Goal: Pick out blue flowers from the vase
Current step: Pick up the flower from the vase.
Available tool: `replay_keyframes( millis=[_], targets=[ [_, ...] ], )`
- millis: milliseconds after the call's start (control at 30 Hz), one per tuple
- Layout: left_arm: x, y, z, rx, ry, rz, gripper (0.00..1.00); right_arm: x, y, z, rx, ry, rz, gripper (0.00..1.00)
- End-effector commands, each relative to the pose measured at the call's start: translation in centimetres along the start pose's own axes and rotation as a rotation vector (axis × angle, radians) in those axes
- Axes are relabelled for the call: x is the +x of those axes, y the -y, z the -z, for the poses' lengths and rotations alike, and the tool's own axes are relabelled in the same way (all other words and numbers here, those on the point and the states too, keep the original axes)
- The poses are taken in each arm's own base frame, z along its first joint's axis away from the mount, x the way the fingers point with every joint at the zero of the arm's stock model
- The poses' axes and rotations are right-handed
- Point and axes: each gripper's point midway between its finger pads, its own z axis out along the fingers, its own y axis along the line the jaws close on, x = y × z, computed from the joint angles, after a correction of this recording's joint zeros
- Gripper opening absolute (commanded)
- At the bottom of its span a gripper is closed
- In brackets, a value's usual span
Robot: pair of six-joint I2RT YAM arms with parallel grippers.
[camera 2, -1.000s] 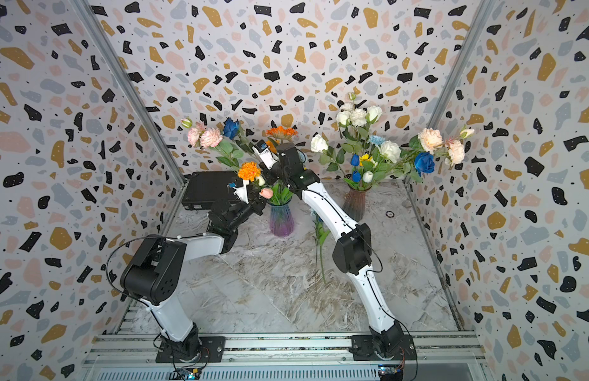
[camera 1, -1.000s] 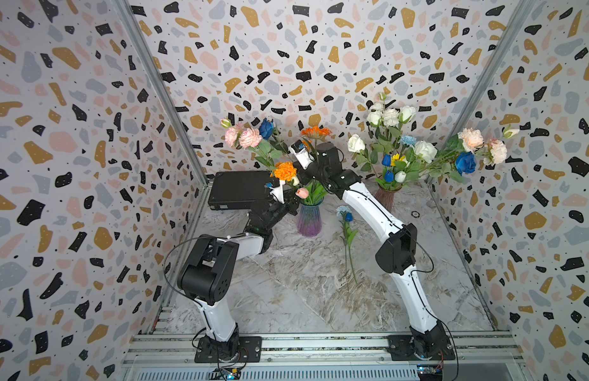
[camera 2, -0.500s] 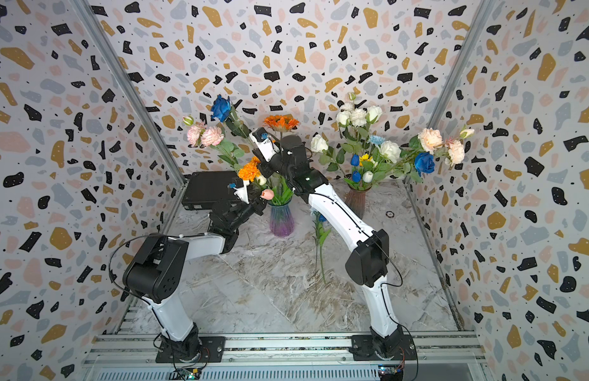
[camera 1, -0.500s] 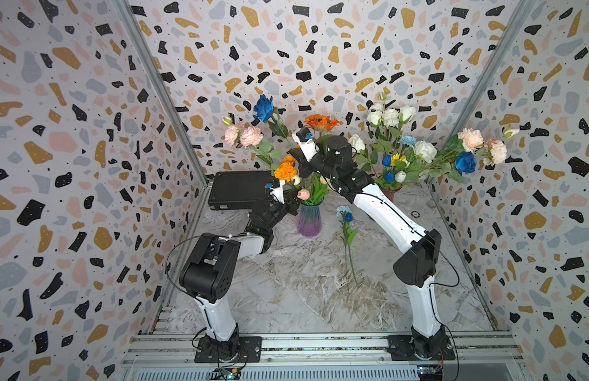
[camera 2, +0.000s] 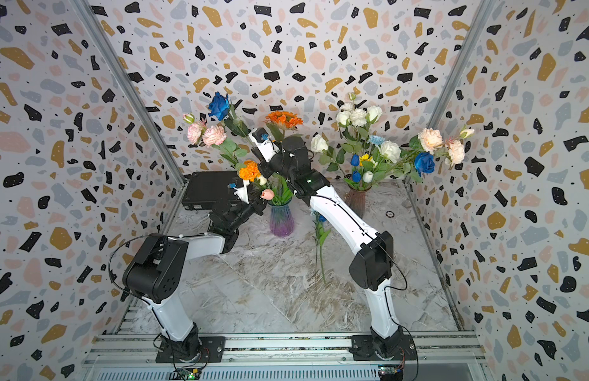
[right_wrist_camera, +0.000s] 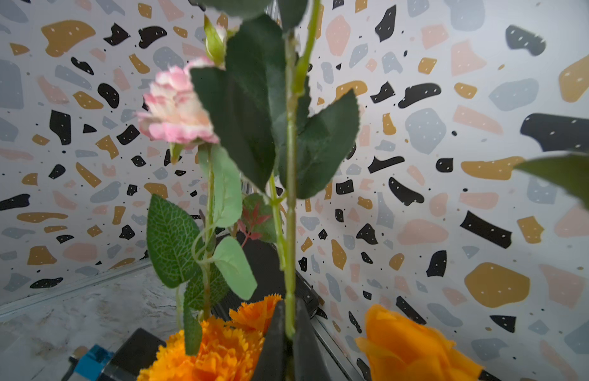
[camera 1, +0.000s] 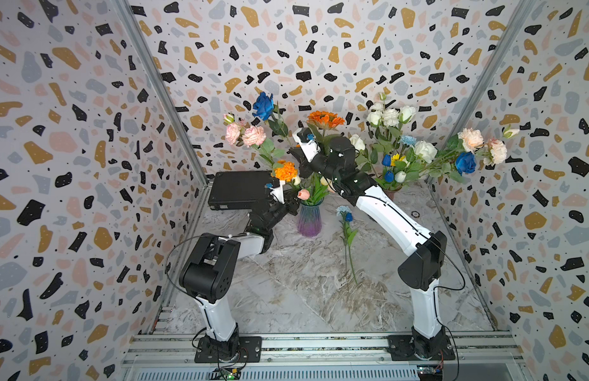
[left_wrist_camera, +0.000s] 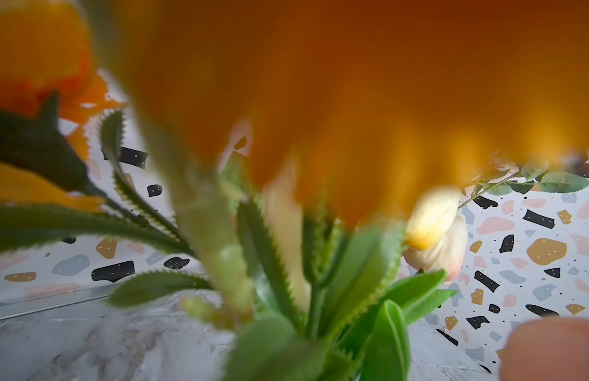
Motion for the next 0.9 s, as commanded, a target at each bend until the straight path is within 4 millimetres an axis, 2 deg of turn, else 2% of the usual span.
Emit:
replay_keyframes(
  millis=[0, 233, 433, 567, 733, 867],
  targets=[
    [0.0, 0.6, -0.2, 0.026, -0.021, -0.012, 0.2, -0.4, -0.5, 0.4, -0.016, 0.015, 0.015, 0.0],
    [0.0, 0.6, -0.3, 0.024, -0.026, -0.012, 0.2, 1.9, -2.0, 0.0, -0.075, -0.005, -0.04, 0.0],
    [0.1, 0.6, -0.4, 0.028, -0.03, -0.009, 0.2, 4.9, -4.1, 0.4, -0.098, -0.09, 0.05, 0.0],
    [0.2, 0.6, -0.5, 0.028, -0.03, -0.009, 0.2, 6.7, -4.4, 1.1, -0.064, -0.133, 0.08, 0.0],
    [0.2, 0.5, -0.5, 0.025, -0.036, -0.009, 0.2, 6.2, -5.1, 2.0, -0.025, -0.109, 0.127, 0.0],
    [0.2, 0.5, -0.4, 0.024, -0.039, -0.009, 0.2, 5.0, -4.4, 2.4, 0.041, -0.071, 0.136, 0.0]
  ],
)
